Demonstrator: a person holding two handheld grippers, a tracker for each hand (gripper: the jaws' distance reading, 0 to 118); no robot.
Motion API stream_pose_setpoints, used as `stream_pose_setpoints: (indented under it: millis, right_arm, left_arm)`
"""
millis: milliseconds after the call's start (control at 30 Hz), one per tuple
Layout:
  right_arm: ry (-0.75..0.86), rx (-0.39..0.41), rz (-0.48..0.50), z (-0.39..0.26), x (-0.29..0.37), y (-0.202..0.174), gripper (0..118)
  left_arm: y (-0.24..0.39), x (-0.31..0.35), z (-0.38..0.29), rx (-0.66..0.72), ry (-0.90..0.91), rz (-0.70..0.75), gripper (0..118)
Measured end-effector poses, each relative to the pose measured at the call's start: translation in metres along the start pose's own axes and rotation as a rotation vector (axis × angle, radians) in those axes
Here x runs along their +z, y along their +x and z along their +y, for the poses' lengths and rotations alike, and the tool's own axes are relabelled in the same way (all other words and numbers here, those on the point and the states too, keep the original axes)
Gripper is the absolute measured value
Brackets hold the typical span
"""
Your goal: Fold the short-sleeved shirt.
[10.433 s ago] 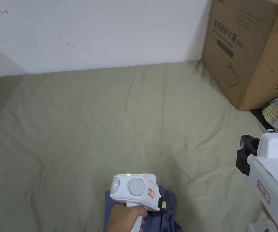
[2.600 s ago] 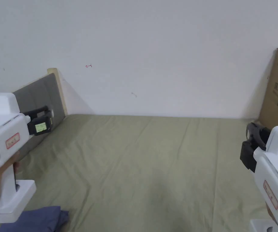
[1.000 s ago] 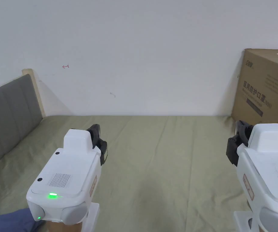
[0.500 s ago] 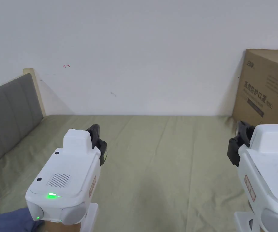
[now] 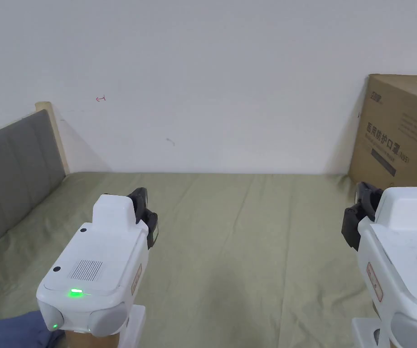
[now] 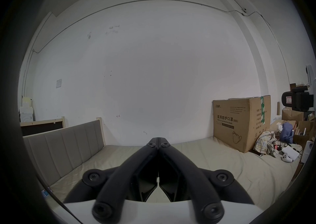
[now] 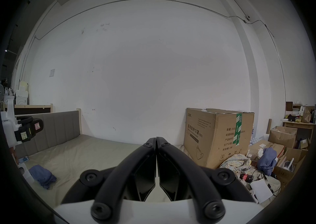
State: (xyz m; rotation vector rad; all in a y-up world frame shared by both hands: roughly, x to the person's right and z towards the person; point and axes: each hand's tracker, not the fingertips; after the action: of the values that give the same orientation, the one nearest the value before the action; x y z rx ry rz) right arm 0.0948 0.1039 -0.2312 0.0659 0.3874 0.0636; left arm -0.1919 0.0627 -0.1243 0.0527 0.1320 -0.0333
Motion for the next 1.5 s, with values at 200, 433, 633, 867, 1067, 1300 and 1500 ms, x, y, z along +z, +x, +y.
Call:
stream_pose_setpoints:
  millis: [200, 433, 633, 867, 1067, 1300, 1500]
  right_arm:
    - [-0.005, -0.005, -0.004, -0.0001, 0.0011, 0.0002, 12]
    - [0.014, 0.013, -0.016, -0.0051, 0.0024, -0.0012, 118]
    - [0.016, -0.004, -0.022, -0.0076, 0.0023, -0.0022, 118]
    - [0.022, -0.005, -0.026, -0.0063, 0.0036, -0.0027, 118]
    - [0.025, -0.004, -0.026, -0.0059, 0.0033, -0.0024, 118]
    - [0.023, -0.003, -0.029, -0.0071, 0.0033, -0.0024, 118]
    - [0.025, -0.003, -0.029, -0.0072, 0.0031, -0.0018, 118]
  left_arm:
    - [-0.0036, 0.0007, 0.0008, 0.029, -0.008, 0.021, 27]
    - [-0.0082, 0.0045, 0.0007, 0.037, 0.025, 0.061, 118]
    - [-0.0028, 0.0053, -0.0009, 0.027, 0.032, 0.062, 118]
    - [-0.0009, 0.0021, -0.0011, 0.021, 0.037, 0.057, 118]
    - [-0.0042, 0.0038, 0.0, 0.032, 0.038, 0.055, 118]
    - [-0.0049, 0.0041, -0.0026, 0.032, 0.037, 0.058, 118]
    - [-0.0052, 0.0031, -0.0039, 0.026, 0.036, 0.054, 118]
